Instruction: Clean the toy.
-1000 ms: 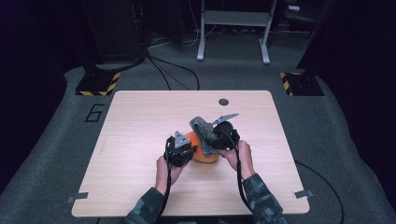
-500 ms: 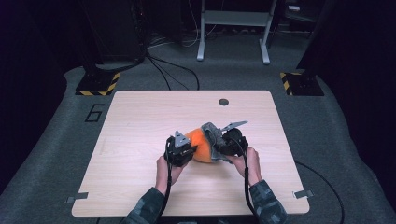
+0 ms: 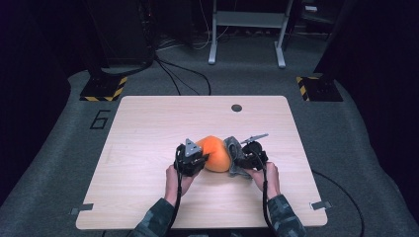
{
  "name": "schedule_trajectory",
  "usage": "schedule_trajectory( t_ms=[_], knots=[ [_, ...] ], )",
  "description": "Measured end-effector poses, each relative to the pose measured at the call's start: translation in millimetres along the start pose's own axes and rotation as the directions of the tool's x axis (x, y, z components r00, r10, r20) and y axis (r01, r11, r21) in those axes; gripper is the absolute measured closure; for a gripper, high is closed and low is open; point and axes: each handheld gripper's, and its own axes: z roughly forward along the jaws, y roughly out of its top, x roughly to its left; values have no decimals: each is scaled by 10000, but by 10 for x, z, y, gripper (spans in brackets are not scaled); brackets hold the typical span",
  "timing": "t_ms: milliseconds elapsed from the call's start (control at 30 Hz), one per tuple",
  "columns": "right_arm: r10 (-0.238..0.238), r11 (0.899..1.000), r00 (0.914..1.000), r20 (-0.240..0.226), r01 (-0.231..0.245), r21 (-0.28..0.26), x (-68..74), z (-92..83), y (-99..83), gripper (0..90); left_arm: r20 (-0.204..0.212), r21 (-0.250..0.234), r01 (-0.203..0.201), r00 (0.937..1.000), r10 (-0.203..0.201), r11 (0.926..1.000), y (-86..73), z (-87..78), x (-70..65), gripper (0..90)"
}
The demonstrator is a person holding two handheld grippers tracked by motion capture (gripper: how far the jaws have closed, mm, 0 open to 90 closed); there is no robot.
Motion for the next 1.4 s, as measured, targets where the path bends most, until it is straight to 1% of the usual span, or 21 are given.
schedule_trajectory(
  t_ms=[33, 200, 300, 367, 400, 433, 533, 600, 633, 733, 767, 833, 900, 967, 1033, 1133, 1167, 1267, 1333, 1367, 1400],
  knots=[
    [218, 9996, 9997, 104, -220, 151, -9, 27, -12, 717, -4, -4, 2, 10000, -2, 10000, 0, 0, 0, 772],
    [455, 9981, 9990, 42, -456, 405, -90, 125, -63, 716, -6, 1, -7, 10000, 7, 10000, -3, -4, 8, 771],
    [397, 9977, 9992, 49, -399, 544, -90, 94, -55, 715, 6, -5, -4, 10000, 4, 10000, -2, -8, 0, 770],
    [382, 9983, 9991, 158, -389, 434, -82, 30, -42, 716, 17, 7, -43, 10000, 43, 10000, -1, -11, 7, 769],
    [340, 9991, 9992, 216, -345, 233, -74, -29, -29, 716, 22, 0, -19, 10000, 19, 10000, -2, -11, 9, 769],
    [173, 9998, 9997, 179, -175, 75, -71, -73, -18, 716, 16, 8, -44, 10000, 44, 10000, -1, -12, 12, 769],
    [-98, 9983, 9999, 142, 106, -569, 52, -291, 77, 716, 11, 4, -33, 10000, 33, 10000, 2, -9, 5, 768],
    [-548, 9957, 9985, 8, 547, -746, 148, -390, 151, 716, 4, -5, -61, 10000, 61, 10000, 7, -9, 4, 766],
    [-630, 9951, 9980, -46, 625, -770, 190, -406, 180, 716, 3, -13, -59, 10000, 59, 10000, 7, -9, 4, 766],
    [-965, 9938, 9953, -108, 958, -563, 307, -350, 264, 717, 48, 1, -51, 10000, 51, 10000, 7, -14, 9, 761],
    [-946, 9947, 9955, -80, 942, -403, 325, -299, 278, 718, 41, -13, -40, 10000, 40, 10000, 7, -14, 9, 757],
    [-919, 9951, 9957, -71, 916, -383, 320, -218, 287, 718, 52, -57, -88, 9999, 89, 9999, 4, -26, 21, 740],
    [-819, 9958, 9965, -174, 811, -417, 296, -207, 294, 719, 79, -137, -234, 9997, 235, 9996, 0, -51, 20, 709],
    [-865, 9954, 9962, -61, 861, -424, 280, -205, 302, 719, 53, -153, -384, 9992, 385, 9991, -2, -79, 19, 640],
    [-891, 9952, 9960, -3, 890, -401, 270, -206, 311, 719, 100, -70, -380, 9992, 380, 9993, -9, -88, 31, 551],
    [-878, 9953, 9961, 18, 878, -419, 256, -204, 332, 719, 149, 203, -516, 9986, 513, 9985, -44, -77, 47, 458],
    [-886, 9951, 9961, 53, 888, -430, 253, -201, 337, 719, 33, 242, -668, 9978, 667, 9975, -60, -66, 39, 434],
    [-895, 9952, 9960, 43, 896, -401, 253, -196, 350, 719, -65, 323, -1023, 9947, 1025, 9942, -64, -43, 16, 385],
    [-947, 9948, 9955, 29, 948, -381, 250, -195, 356, 719, -156, 559, -1450, 9891, 1461, 9878, -44, -17, -7, 363],
    [-948, 9947, 9955, 56, 949, -404, 251, -193, 357, 720, -79, 655, -1605, 9869, 1614, 9849, -36, -1, -16, 347],
    [-947, 9947, 9955, 25, 947, -390, 249, -193, 358, 719, -149, 697, -1734, 9845, 1748, 9824, -32, 13, -23, 325]
  ],
)
